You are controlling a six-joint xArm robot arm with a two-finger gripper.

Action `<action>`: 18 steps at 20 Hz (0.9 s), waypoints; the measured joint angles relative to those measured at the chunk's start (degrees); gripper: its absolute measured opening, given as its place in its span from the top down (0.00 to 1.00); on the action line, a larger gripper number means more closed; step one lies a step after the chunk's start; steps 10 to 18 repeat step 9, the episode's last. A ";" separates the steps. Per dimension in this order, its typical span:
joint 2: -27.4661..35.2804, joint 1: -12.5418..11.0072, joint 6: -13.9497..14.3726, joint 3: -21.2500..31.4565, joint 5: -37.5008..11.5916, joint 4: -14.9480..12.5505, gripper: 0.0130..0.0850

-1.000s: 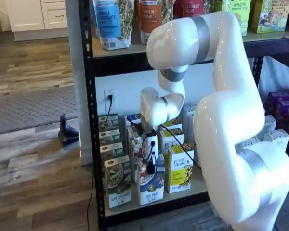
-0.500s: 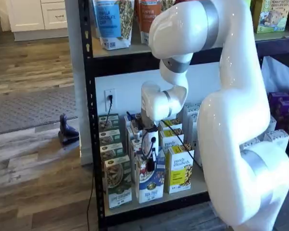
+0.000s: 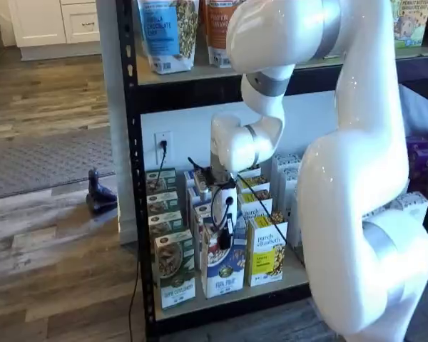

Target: Pick up the blue and white box that is on the bottom shelf, the second box from the left

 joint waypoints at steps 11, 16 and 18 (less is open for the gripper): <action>-7.42 1.34 1.84 6.82 -0.40 -0.57 0.61; -7.42 1.34 1.84 6.82 -0.40 -0.57 0.61; -7.42 1.34 1.84 6.82 -0.40 -0.57 0.61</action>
